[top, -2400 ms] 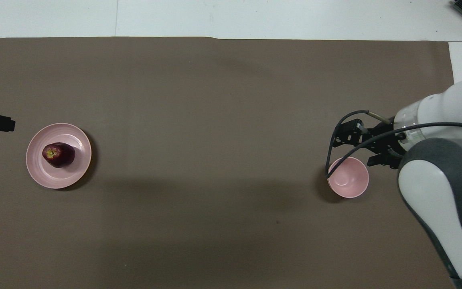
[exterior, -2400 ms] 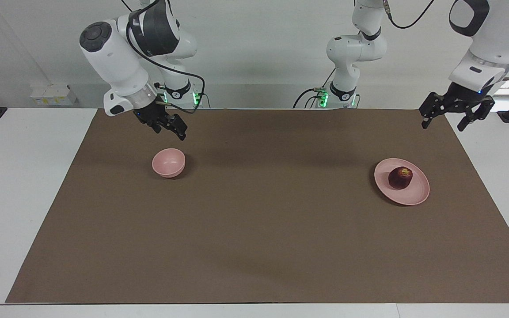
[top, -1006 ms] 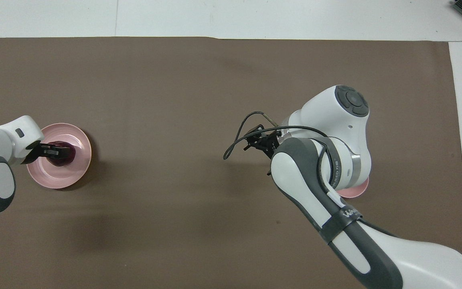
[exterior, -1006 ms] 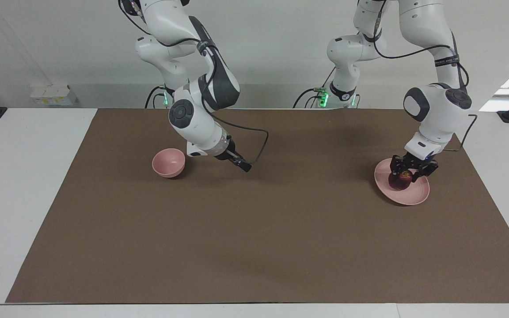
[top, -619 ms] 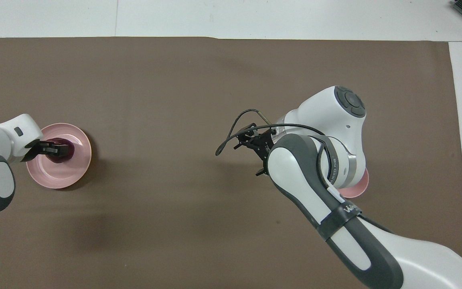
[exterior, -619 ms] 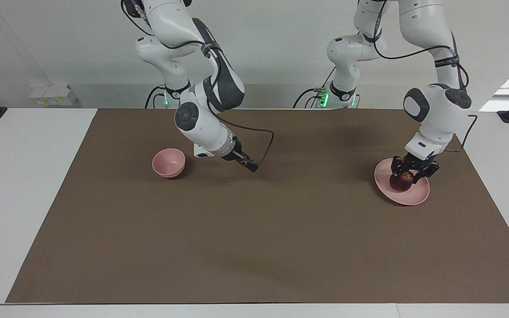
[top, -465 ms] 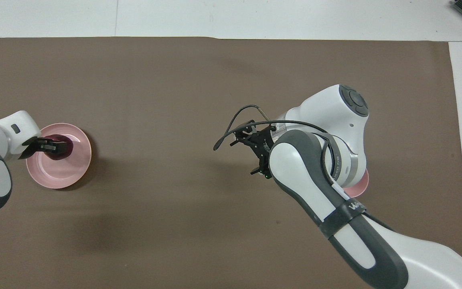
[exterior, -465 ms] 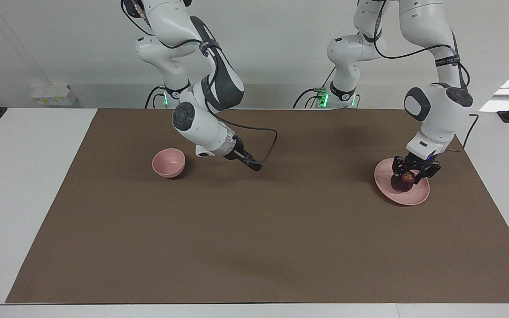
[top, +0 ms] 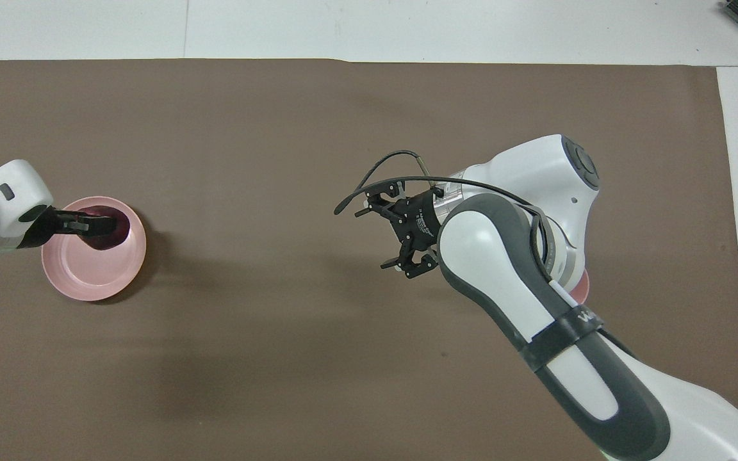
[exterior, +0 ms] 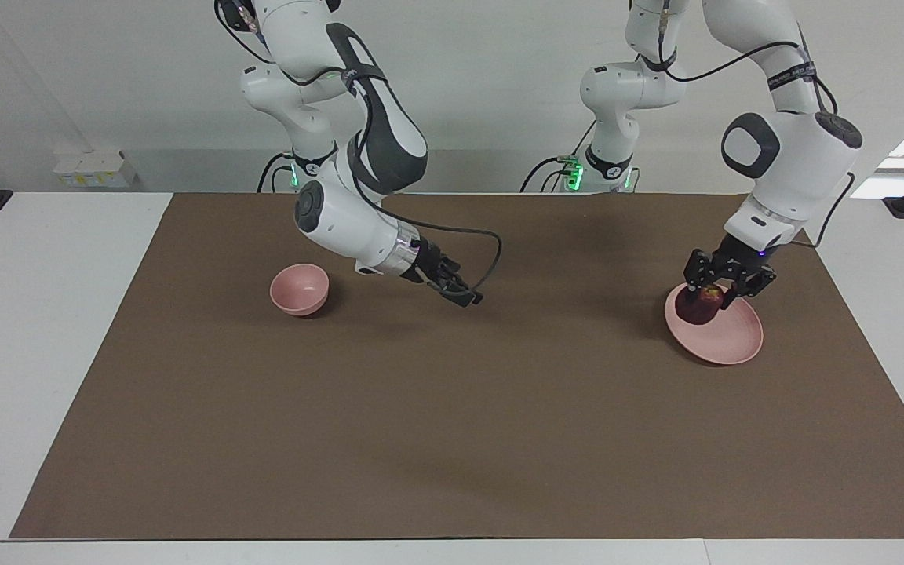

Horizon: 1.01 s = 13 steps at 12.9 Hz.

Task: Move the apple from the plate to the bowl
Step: 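Carry the apple toward the right gripper and grasp it there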

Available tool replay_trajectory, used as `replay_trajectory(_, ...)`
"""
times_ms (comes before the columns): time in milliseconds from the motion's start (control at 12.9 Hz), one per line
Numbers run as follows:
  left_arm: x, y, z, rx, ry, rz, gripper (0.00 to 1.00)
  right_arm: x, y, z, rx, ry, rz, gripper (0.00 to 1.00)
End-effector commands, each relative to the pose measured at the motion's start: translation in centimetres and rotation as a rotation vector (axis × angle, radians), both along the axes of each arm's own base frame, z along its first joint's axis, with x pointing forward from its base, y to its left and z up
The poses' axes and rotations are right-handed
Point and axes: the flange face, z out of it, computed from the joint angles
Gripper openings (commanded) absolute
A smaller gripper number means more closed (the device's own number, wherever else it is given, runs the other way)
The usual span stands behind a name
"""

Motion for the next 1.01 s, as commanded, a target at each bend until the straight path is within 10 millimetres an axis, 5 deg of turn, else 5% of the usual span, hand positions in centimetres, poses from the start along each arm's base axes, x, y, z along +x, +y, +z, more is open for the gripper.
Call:
replay_trajectory(0,-0.8,-4.9,0.3,-0.093,0.027,0.040,0.00,-0.5,2.5,1.0,0.069,-0.007,-0.084,1.00)
replay_trajectory(310,-2.6,-13.2,1.3,-0.172,0.030,0.101,0.00,-1.5,5.1,1.2,0.065,-0.030,-0.120,1.00)
replay_trajectory(929,-5.7,-22.6,2.9,-0.247,0.023,0.179,0.00,-2.1,6.1,1.4,0.067,0.030,-0.160,1.00)
